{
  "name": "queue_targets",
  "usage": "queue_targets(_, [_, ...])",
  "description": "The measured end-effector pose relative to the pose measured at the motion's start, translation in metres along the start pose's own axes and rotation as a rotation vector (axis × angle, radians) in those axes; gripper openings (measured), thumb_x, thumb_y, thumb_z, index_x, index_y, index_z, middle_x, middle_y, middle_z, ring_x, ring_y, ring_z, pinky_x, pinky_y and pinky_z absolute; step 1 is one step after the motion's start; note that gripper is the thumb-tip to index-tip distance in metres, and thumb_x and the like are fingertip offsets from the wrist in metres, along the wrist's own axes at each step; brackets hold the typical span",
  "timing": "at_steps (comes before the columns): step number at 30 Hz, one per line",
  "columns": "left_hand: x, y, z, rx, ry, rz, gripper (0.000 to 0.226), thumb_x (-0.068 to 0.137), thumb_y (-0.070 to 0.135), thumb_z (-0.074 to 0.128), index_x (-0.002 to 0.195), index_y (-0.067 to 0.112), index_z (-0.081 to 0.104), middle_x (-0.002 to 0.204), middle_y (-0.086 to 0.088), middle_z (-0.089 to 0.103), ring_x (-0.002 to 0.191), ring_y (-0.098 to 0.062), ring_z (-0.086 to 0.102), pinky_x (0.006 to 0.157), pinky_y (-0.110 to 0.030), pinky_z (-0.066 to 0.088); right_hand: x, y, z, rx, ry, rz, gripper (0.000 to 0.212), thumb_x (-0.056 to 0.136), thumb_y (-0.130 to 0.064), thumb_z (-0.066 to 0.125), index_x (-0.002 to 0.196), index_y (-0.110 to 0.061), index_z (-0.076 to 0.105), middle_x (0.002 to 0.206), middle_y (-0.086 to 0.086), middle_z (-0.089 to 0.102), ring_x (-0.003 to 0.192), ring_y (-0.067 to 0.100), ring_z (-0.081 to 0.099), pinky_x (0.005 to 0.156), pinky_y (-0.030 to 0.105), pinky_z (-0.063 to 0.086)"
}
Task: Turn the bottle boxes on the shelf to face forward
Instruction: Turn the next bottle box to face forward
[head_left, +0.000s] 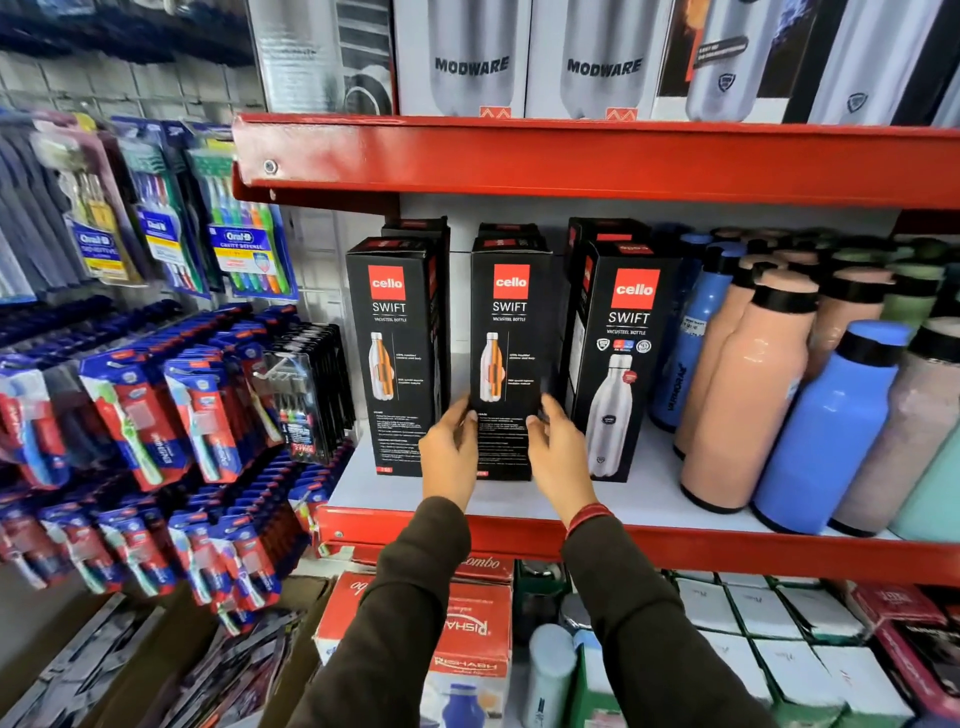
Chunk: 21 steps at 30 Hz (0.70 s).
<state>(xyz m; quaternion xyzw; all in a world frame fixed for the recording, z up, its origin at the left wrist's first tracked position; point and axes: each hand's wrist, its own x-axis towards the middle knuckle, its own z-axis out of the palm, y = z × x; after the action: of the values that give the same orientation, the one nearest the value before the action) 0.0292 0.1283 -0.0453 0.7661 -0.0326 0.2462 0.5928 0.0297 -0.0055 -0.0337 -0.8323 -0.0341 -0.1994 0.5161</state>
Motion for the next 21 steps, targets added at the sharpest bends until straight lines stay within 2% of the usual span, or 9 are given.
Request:
queue_targets(3, [0.002,0.003,-0.003,-0.055,-0.005,0.015,0.038,0.101,0.019,0.052,0.139,0.014,0.055,0.120,0.011,0.062,0.097,0.022,0.057,0.083,0.007,0.037,-0.001,-0.006,-0.004,0.042,0.018,-0.014,0.049,0.098,-0.011,0.053,0.146,-0.011,0.042,0.129,0.012,0.065,0.119,0.024,0.063,0.102,0.028,0.047])
queue_targets(5, [0.003,0.009,-0.005,-0.086,-0.003,0.030,0.035,0.102,0.023,0.051,0.135,0.017,0.059,0.122,0.007,0.066,0.105,0.013,0.061,0.091,-0.001,0.043,-0.001,-0.010,-0.008,0.057,0.005,-0.040,0.057,0.092,-0.011,0.063,0.145,-0.014,0.043,0.126,0.007,0.068,0.115,0.021,0.065,0.102,0.035,0.052])
queue_targets(7, [0.001,0.012,-0.007,-0.190,-0.007,0.020,0.033,0.103,0.030,0.046,0.128,0.021,0.065,0.118,0.007,0.071,0.114,-0.005,0.065,0.100,-0.020,0.049,-0.001,-0.014,-0.010,0.054,-0.002,-0.046,0.068,0.082,-0.015,0.076,0.142,-0.017,0.044,0.123,0.002,0.069,0.114,0.016,0.065,0.101,0.037,0.053])
queue_targets(9, [-0.005,0.017,-0.006,-0.339,-0.006,-0.022,0.037,0.103,0.035,0.043,0.119,0.018,0.071,0.108,0.014,0.075,0.110,-0.010,0.069,0.099,-0.036,0.055,-0.001,-0.017,-0.012,0.068,0.018,-0.038,0.077,0.070,-0.027,0.086,0.136,-0.017,0.048,0.117,-0.001,0.071,0.110,0.013,0.066,0.098,0.037,0.055])
queue_targets(11, [-0.011,0.020,-0.007,-0.385,0.020,-0.036,0.043,0.102,0.041,0.043,0.114,0.014,0.075,0.104,0.016,0.077,0.102,-0.010,0.073,0.092,-0.041,0.059,-0.002,-0.021,-0.013,0.058,0.070,-0.033,0.087,0.058,-0.045,0.090,0.130,-0.019,0.051,0.114,-0.004,0.071,0.108,0.011,0.067,0.093,0.033,0.056])
queue_targets(15, [-0.017,0.020,-0.010,-0.354,0.056,0.014,0.039,0.102,0.042,0.044,0.111,0.022,0.076,0.103,0.009,0.078,0.099,-0.010,0.074,0.089,-0.040,0.060,-0.004,-0.024,-0.014,0.054,0.140,-0.043,0.084,0.047,-0.060,0.085,0.118,-0.028,0.054,0.108,-0.012,0.069,0.103,0.006,0.066,0.087,0.022,0.055])
queue_targets(17, [-0.018,0.021,-0.011,-0.335,0.082,0.038,0.036,0.103,0.037,0.044,0.121,0.021,0.070,0.105,0.010,0.077,0.101,-0.007,0.072,0.093,-0.030,0.057,-0.003,-0.022,-0.014,0.063,0.128,-0.027,0.086,0.048,-0.055,0.084,0.123,-0.026,0.052,0.112,-0.011,0.069,0.106,0.007,0.065,0.092,0.028,0.056])
queue_targets(19, [-0.015,0.023,-0.013,-0.241,0.104,0.101,0.035,0.104,0.028,0.044,0.135,0.020,0.060,0.117,0.010,0.071,0.107,-0.004,0.066,0.097,-0.022,0.052,-0.003,-0.020,-0.015,0.082,0.106,-0.007,0.087,0.051,-0.050,0.085,0.127,-0.023,0.051,0.114,-0.008,0.069,0.108,0.009,0.065,0.095,0.034,0.056])
queue_targets(21, [-0.008,0.022,-0.014,-0.132,0.079,0.149,0.041,0.104,0.017,0.041,0.145,0.014,0.047,0.138,-0.002,0.059,0.127,-0.011,0.054,0.109,-0.023,0.042,-0.005,-0.018,-0.018,0.132,0.066,-0.018,0.076,0.054,-0.044,0.085,0.121,-0.024,0.054,0.109,-0.011,0.070,0.101,0.005,0.067,0.091,0.035,0.058])
